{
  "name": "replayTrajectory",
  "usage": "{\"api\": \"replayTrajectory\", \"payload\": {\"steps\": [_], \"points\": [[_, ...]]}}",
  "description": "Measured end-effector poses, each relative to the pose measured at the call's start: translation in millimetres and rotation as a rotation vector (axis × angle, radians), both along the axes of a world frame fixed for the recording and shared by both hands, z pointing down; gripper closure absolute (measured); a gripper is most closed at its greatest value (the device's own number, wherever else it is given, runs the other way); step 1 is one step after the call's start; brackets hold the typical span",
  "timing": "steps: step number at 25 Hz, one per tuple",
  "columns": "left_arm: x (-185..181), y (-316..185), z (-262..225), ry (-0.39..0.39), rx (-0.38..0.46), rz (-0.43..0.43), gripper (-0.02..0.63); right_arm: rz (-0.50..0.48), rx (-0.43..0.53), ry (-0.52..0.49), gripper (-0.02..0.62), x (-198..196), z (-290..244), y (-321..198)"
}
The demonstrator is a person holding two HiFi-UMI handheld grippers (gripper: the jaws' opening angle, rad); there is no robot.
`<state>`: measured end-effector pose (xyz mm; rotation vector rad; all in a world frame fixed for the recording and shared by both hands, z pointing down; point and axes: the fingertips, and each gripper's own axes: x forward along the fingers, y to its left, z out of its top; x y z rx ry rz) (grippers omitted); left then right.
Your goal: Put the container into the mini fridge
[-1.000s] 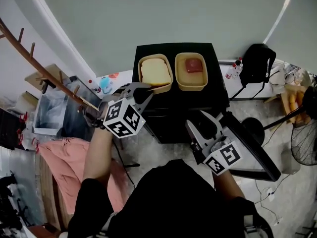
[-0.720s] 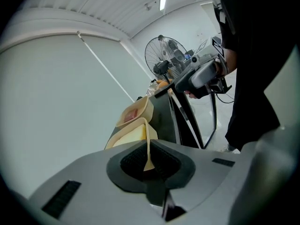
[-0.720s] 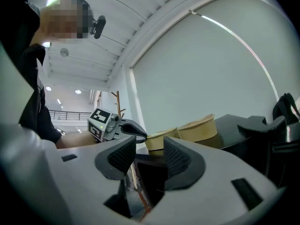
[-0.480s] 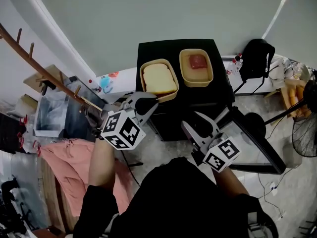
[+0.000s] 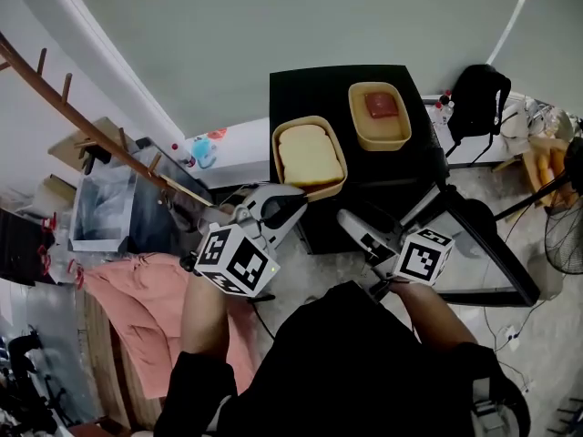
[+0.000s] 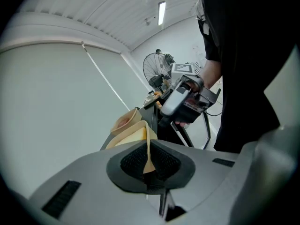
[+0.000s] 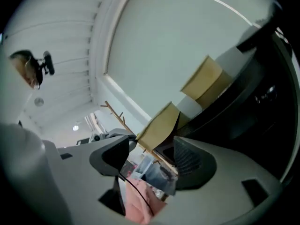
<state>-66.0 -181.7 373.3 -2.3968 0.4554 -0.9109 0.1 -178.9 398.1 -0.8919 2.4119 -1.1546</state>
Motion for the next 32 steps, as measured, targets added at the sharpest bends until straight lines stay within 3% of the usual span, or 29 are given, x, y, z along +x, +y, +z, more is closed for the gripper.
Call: {"api": "replayTrajectory", "payload": {"steps": [2, 6, 11, 15, 22, 27, 32], "points": [[-3, 6, -1, 0.007, -0.004, 0.008, 0.572, -0.012, -0.078, -0.084, 0.291, -4, -1, -4], [-11, 15, -1, 0.031, -0.018, 0.007, 0.571, -0.044, -0.143, -0.197, 0.282, -12, -5, -11], [-16, 27, -2, 0.059, -0.032, 0.013, 0.571, -0.069, -0.154, -0.216, 0.281, -25, -8, -19], [-16, 38, -1, 0.079, -0.036, 0.025, 0.572, -0.096, -0.204, -0.297, 0.281, -32, -8, -23], [-14, 50, -2, 0.122, -0.062, 0.037, 0.574, -0.105, -0.218, -0.295, 0.283, -42, -2, -27], [-15, 54, 4, 0.121, -0.073, 0.027, 0.574, -0.096, -0.26, -0.356, 0.322, -39, 3, -28], [-15, 63, 10, 0.221, -0.096, 0.0, 0.572, -0.105, -0.265, -0.41, 0.34, -36, 5, -22]]}}
